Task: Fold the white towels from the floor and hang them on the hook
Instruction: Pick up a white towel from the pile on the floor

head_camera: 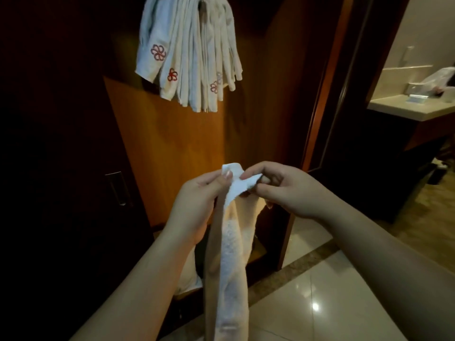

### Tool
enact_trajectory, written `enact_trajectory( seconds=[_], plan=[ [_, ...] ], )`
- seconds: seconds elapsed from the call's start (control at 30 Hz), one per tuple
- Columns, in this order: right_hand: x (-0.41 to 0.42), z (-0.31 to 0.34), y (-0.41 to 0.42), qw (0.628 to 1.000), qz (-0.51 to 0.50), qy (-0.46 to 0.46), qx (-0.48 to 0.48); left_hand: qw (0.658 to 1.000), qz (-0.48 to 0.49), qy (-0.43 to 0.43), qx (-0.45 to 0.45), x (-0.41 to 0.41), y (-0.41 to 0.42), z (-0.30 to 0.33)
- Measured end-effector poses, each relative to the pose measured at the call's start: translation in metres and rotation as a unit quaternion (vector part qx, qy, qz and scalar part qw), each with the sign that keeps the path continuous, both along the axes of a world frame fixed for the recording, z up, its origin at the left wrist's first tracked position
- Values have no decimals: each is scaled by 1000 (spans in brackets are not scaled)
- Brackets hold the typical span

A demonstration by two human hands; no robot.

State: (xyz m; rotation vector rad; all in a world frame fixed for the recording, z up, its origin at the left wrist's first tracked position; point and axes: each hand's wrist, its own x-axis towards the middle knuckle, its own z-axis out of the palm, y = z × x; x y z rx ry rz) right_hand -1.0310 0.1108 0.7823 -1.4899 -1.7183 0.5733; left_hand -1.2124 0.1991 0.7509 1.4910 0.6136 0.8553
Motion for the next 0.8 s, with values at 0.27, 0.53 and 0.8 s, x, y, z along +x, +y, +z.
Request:
enact_trajectory(
  seconds=[0.27, 0.53, 0.8],
  plan=[
    [-35, 15, 0, 988, -58, -119, 80, 994, -37, -72, 73, -20, -3, 4],
    [-46, 23, -12, 982, -105, -136, 77, 988, -81, -45, 126, -26, -8, 6],
    [-46, 31, -16, 981, -119, -150, 26, 982, -80, -42, 167, -21, -16, 5]
  ],
)
